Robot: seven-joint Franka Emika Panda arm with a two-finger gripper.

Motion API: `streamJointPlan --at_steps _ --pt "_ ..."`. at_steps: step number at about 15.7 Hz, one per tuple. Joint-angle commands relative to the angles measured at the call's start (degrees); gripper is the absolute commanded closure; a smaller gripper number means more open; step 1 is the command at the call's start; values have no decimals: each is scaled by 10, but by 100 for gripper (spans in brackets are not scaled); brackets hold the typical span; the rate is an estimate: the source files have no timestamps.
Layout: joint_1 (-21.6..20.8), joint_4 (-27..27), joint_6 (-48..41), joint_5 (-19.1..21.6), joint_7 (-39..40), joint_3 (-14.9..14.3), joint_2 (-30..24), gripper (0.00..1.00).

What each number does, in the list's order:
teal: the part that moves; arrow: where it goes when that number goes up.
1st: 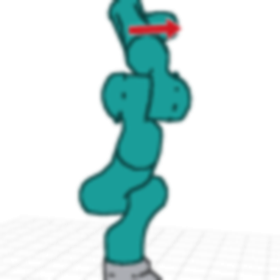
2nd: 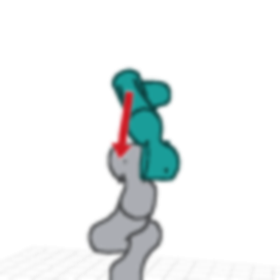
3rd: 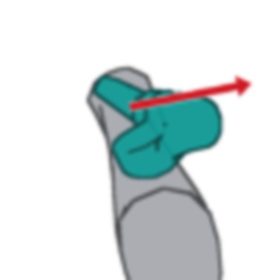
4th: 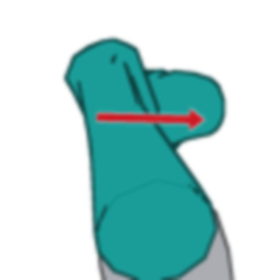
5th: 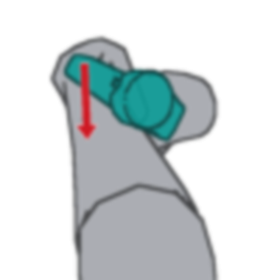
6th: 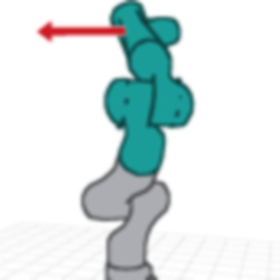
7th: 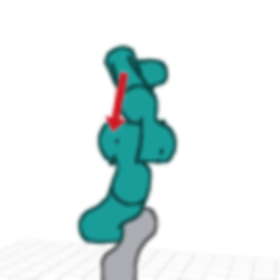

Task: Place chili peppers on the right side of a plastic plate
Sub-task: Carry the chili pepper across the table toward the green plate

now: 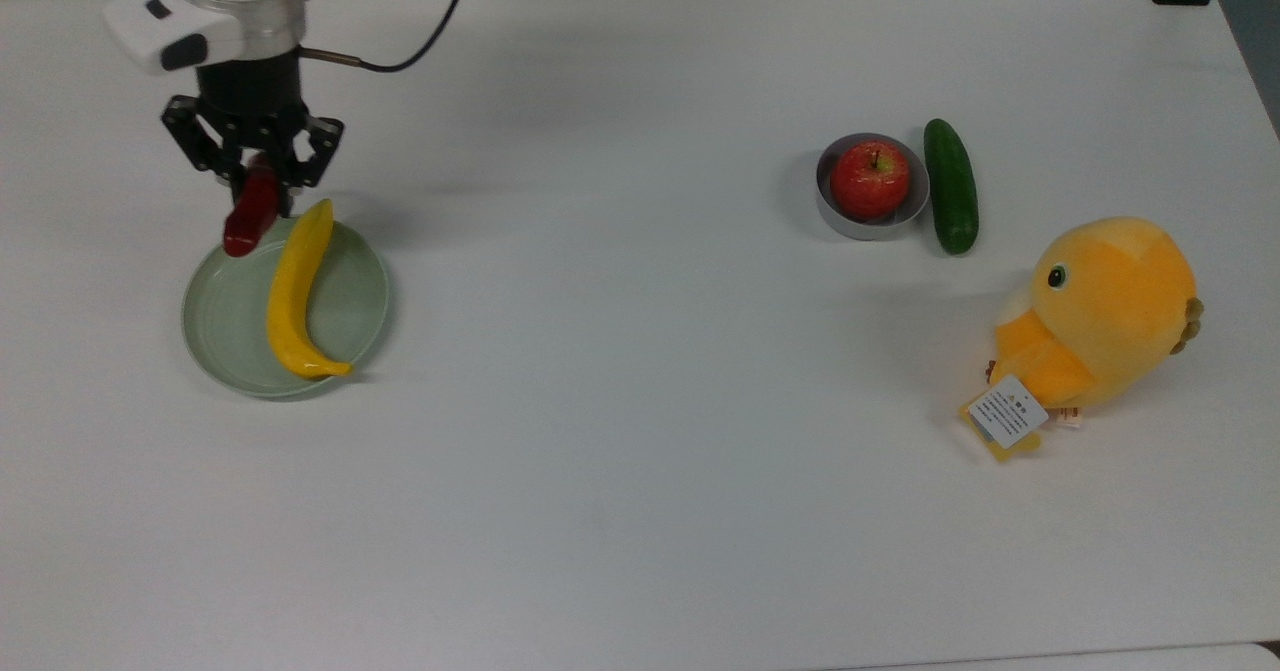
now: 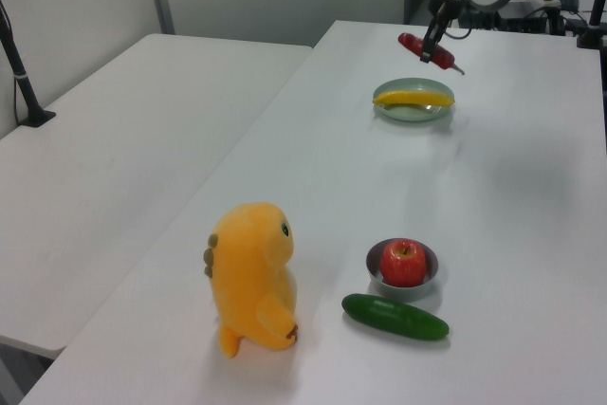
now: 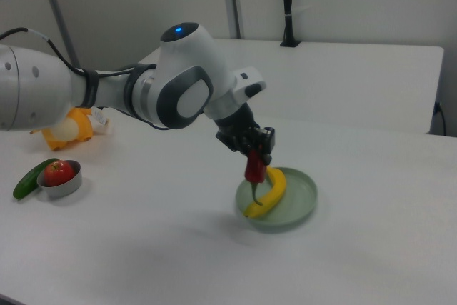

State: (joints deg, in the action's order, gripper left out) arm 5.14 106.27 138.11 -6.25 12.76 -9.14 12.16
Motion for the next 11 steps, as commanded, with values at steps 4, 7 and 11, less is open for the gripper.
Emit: streamJointPlan --at_steps 4,7,11 --pt "30 -38 42 5 67 -55 81 84" --pt "45 -37 69 9 67 -56 87 84" --pt "59 -83 69 15 64 -56 133 84"
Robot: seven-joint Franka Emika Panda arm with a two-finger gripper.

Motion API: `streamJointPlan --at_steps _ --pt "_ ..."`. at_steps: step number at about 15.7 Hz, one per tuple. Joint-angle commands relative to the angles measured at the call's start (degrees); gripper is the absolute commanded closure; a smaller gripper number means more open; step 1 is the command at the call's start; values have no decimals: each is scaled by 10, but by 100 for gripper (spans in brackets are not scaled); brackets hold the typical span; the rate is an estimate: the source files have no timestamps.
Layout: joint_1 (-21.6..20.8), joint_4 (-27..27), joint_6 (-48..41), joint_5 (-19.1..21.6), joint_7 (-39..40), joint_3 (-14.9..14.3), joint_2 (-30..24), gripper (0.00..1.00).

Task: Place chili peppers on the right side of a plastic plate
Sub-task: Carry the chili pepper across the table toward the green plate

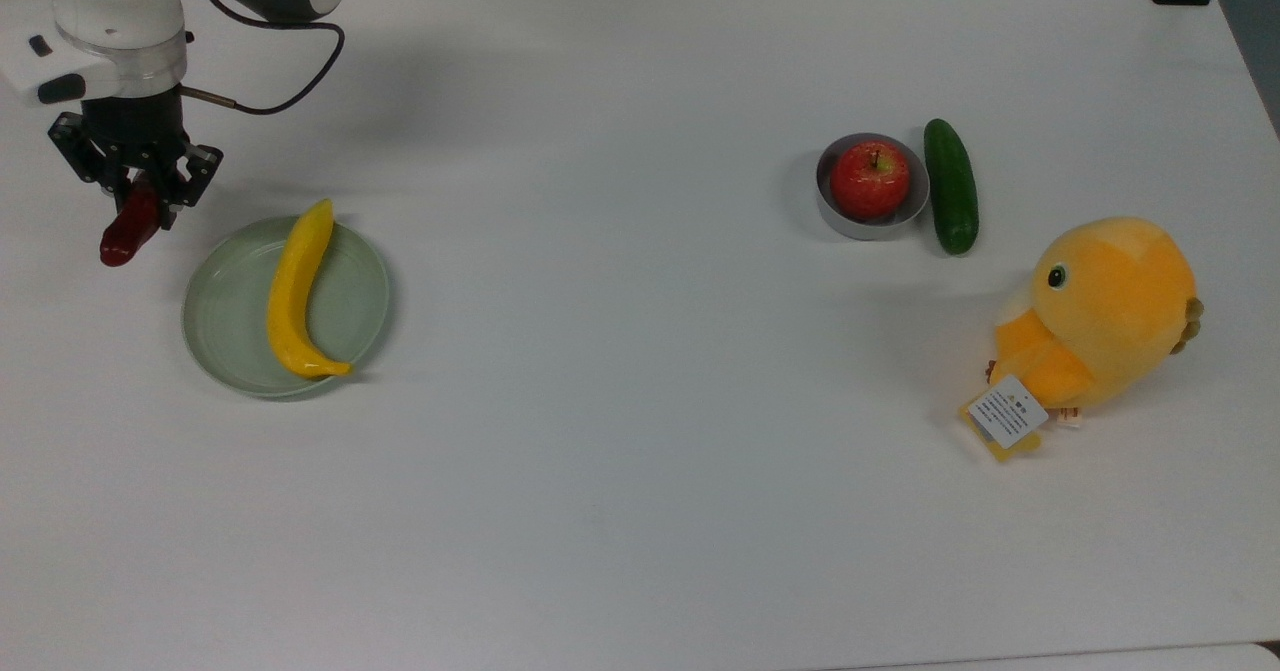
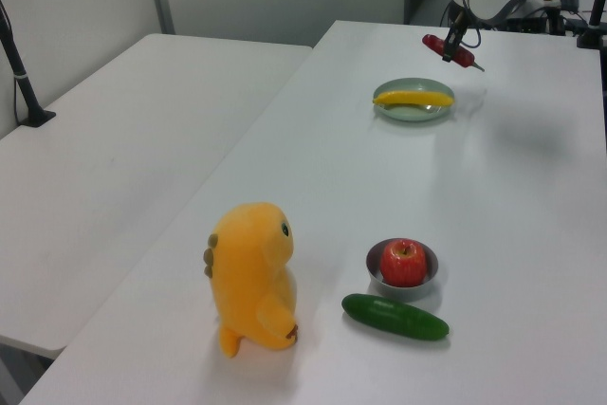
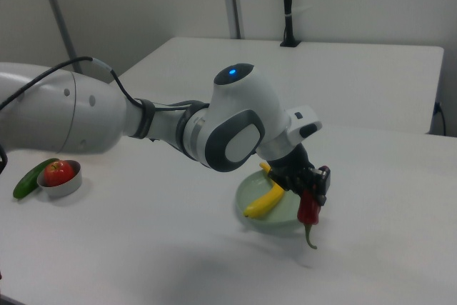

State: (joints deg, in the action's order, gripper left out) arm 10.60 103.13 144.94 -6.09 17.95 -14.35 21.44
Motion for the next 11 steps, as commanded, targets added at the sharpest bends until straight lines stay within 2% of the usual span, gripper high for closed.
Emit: streamJointPlan --at_steps 1,3,6,8,11 --pt "8 -71 1 17 12 -3 57 84" --pt "17 -93 -1 23 12 0 74 84" --pt "17 -94 1 23 10 2 85 82" --pt "17 -94 2 23 9 3 86 75" --pt "15 -105 2 23 -3 8 95 75"
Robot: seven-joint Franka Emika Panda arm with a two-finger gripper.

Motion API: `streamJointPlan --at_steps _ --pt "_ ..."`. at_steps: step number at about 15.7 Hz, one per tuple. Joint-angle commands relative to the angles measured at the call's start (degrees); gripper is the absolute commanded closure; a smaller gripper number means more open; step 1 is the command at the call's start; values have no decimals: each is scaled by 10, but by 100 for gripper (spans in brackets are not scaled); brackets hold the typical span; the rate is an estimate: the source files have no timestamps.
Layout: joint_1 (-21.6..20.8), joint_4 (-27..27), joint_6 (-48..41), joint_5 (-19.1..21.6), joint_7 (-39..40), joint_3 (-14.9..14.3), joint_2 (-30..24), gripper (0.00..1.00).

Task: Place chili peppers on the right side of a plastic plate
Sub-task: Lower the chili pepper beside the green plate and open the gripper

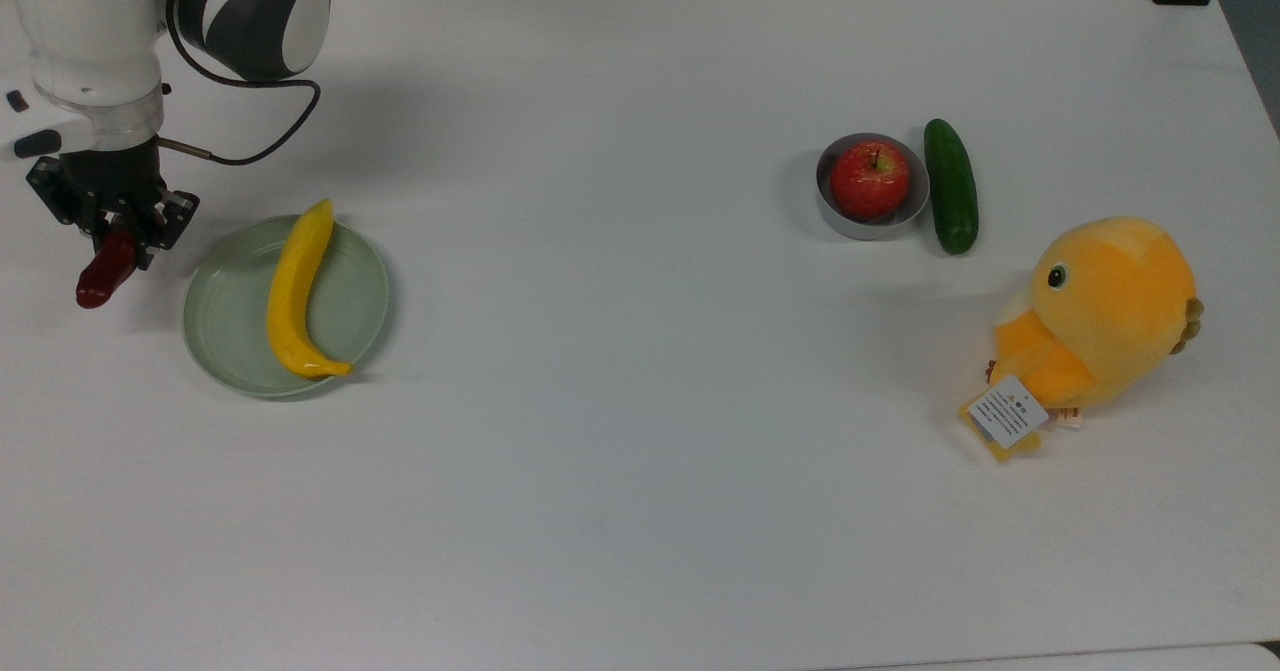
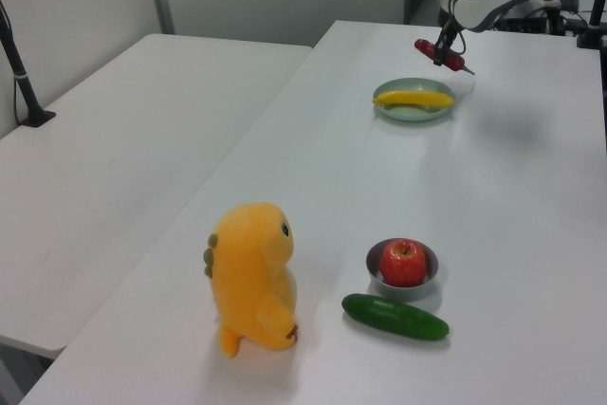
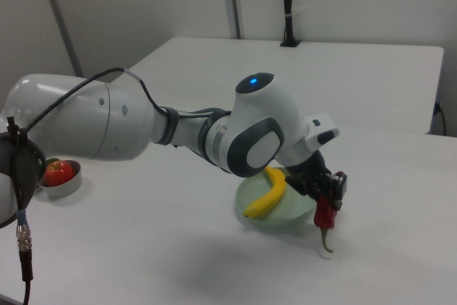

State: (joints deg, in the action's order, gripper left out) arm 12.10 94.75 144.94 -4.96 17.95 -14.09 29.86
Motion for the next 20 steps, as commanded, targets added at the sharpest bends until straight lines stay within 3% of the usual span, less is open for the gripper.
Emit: streamJointPlan --at_steps 1,3,4,5,7,17,20 --pt "-1 -23 2 12 -16 6 11 71" --pt "-1 -23 3 11 -34 6 13 61" --pt "-1 -24 3 11 -34 6 13 46" --pt "-1 -25 3 11 -34 8 13 40" --pt "-1 -25 3 10 -34 8 13 0" --pt "-11 -21 -8 14 -34 8 -7 0" --pt "-13 -11 -93 14 -34 9 -45 0"
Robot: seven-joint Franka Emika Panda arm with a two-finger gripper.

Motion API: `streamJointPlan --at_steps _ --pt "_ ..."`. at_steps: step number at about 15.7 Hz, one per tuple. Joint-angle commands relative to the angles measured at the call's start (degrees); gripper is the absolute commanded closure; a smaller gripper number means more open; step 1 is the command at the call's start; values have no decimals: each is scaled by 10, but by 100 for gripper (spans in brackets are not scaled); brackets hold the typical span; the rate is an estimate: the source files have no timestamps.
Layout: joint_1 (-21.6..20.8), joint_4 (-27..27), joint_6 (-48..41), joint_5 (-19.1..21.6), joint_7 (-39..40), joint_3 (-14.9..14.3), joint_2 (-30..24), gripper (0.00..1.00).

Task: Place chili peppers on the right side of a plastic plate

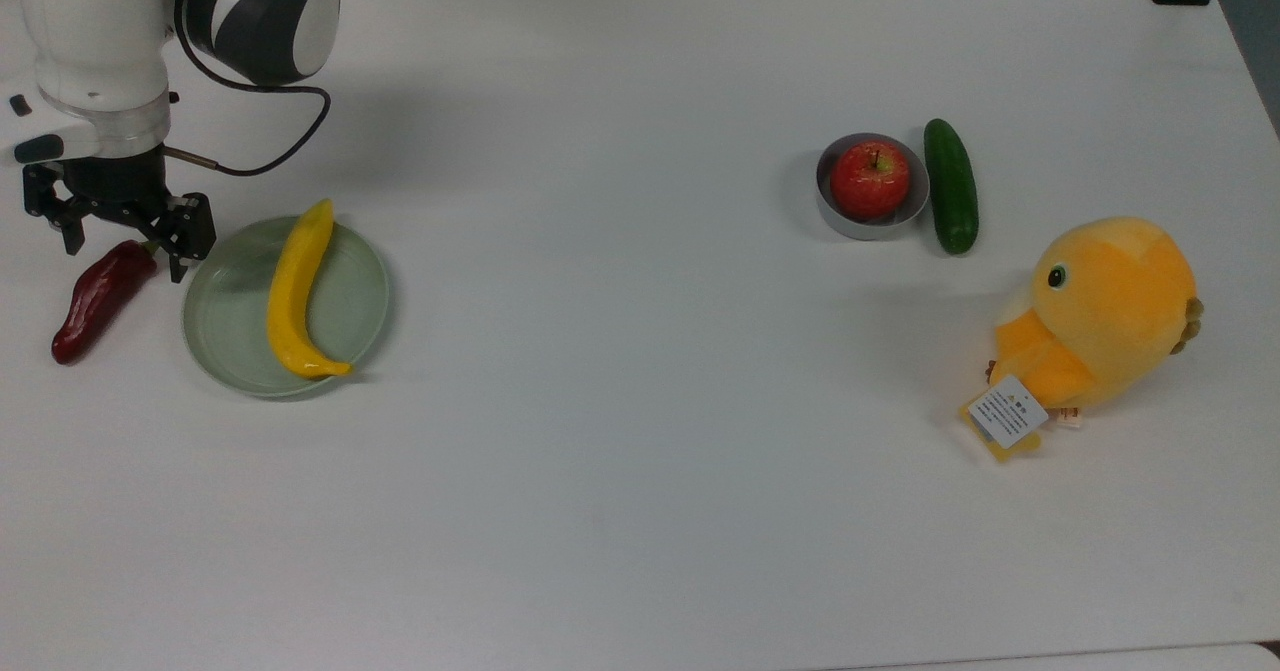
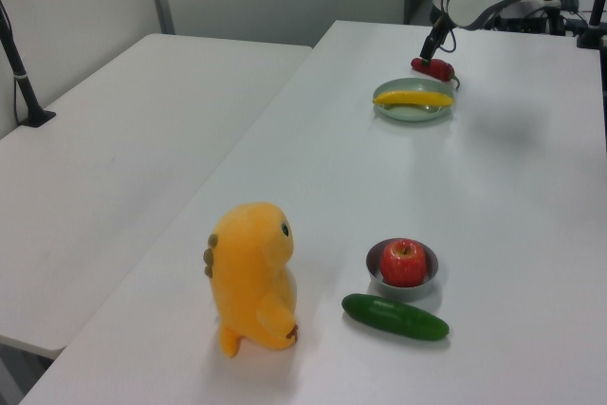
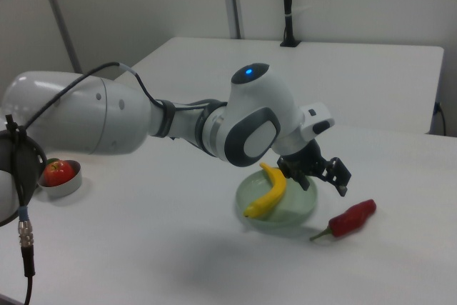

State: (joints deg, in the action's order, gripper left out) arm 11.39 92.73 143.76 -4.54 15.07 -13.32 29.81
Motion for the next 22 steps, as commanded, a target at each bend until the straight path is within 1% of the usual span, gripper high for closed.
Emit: streamJointPlan --at_steps 1,2,3,5,7,9,11,14,16,20,22 --pt "-6 9 -119 10 -4 6 -61 0" --pt "-6 9 -171 12 -5 17 -80 0" --pt "-10 9 -197 19 -6 18 -90 0" --pt "-16 16 -239 49 -7 19 -119 0" --pt "-37 42 -247 68 -42 19 -146 0" --pt "-60 56 -248 69 -103 22 -165 0" --pt "-72 75 -248 68 -143 55 -184 0" --pt "-81 96 -263 67 -160 110 -213 0" --pt "-101 96 -284 65 -180 130 -222 0" --pt "-105 92 -299 59 -219 188 -229 0" --pt "-111 91 -327 42 -220 211 -229 0"
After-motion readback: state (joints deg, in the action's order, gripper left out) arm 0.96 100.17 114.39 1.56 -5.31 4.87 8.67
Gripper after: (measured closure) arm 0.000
